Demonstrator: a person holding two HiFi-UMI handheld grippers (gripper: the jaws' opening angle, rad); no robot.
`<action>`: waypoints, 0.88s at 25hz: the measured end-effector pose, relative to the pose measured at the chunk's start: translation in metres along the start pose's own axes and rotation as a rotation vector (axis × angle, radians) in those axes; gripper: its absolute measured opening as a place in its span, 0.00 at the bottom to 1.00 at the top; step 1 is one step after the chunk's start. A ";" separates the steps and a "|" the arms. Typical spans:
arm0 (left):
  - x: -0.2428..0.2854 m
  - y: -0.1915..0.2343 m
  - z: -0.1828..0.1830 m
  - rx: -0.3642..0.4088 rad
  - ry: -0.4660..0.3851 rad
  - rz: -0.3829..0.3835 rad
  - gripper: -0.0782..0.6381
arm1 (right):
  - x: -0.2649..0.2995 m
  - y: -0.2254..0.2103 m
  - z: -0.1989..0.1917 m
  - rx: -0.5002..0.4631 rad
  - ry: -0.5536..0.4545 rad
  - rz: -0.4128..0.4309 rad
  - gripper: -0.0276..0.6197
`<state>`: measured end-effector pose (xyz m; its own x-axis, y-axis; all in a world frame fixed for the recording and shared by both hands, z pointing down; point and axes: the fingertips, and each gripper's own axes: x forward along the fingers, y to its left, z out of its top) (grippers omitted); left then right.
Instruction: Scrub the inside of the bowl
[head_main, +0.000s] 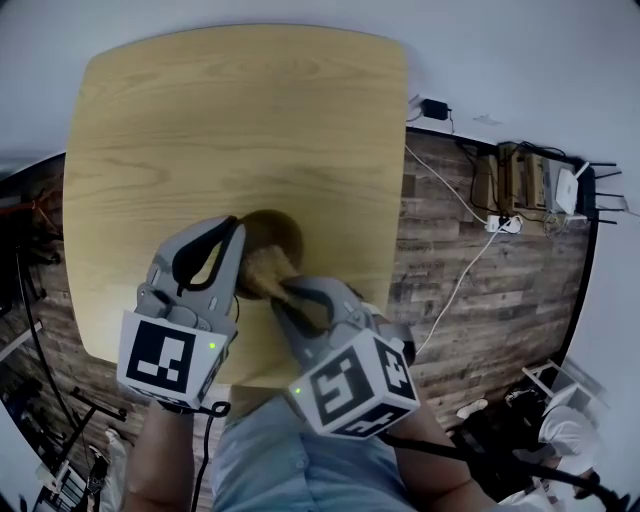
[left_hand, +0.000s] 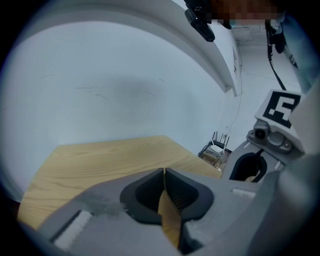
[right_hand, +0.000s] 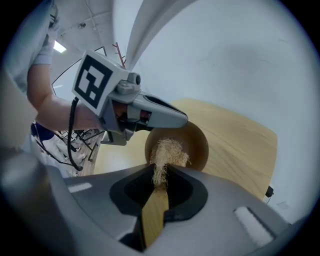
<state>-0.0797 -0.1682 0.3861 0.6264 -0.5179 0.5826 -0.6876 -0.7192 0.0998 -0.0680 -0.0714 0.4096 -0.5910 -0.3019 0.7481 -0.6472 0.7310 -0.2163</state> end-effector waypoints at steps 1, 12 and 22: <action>0.002 0.000 0.000 0.005 0.006 0.001 0.15 | -0.003 0.001 0.000 0.000 -0.005 0.002 0.12; 0.001 -0.008 -0.007 0.014 -0.002 0.015 0.15 | -0.043 0.000 0.001 0.000 -0.093 -0.077 0.12; 0.010 -0.021 -0.002 -0.009 0.006 0.006 0.15 | -0.045 -0.037 -0.001 -0.002 -0.088 -0.167 0.12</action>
<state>-0.0603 -0.1575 0.3912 0.6199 -0.5197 0.5879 -0.6947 -0.7118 0.1033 -0.0171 -0.0848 0.3844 -0.5150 -0.4720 0.7155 -0.7391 0.6673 -0.0919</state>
